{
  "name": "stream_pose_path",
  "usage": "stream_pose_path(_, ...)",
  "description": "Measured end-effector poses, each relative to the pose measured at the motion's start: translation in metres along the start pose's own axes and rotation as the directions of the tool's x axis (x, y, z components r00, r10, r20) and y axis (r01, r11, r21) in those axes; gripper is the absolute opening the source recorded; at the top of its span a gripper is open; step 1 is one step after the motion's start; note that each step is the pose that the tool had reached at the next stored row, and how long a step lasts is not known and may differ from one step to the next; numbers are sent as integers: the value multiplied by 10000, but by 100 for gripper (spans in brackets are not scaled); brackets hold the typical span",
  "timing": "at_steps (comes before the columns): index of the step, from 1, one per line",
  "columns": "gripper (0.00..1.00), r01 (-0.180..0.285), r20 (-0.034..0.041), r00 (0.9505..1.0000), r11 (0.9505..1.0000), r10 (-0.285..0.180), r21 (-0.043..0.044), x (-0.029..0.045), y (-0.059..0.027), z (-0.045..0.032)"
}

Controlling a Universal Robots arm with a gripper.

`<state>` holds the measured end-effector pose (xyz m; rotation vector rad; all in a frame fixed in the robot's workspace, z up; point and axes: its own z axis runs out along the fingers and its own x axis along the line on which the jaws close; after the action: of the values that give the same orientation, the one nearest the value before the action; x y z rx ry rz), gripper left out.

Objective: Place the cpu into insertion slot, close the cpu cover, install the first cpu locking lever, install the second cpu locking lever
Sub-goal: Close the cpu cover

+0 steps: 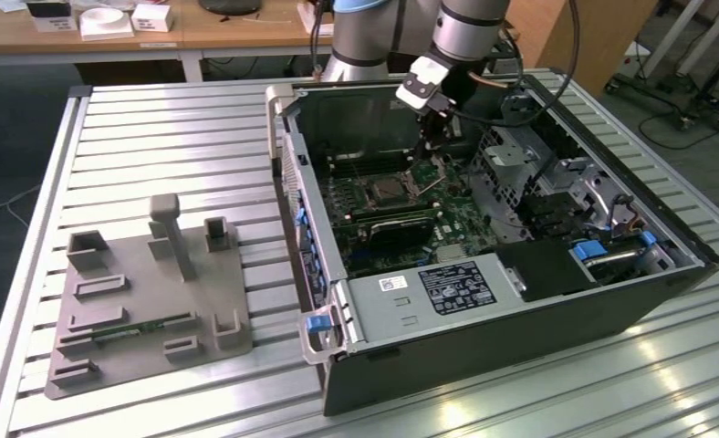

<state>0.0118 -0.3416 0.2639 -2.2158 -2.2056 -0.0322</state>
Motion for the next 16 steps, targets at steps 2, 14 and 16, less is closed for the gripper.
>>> stream_pose_path(2, 10, -1, 0, 10000, 10000, 1, 0, 2, 41, 0)
stream_pose_path(14, 10, 2, 1, 10000, 10000, -2, 1, 26, 389, 23)
stream_pose_path(16, 10, 7, 0, 10000, 10000, -7, 1, 29, 413, 35)
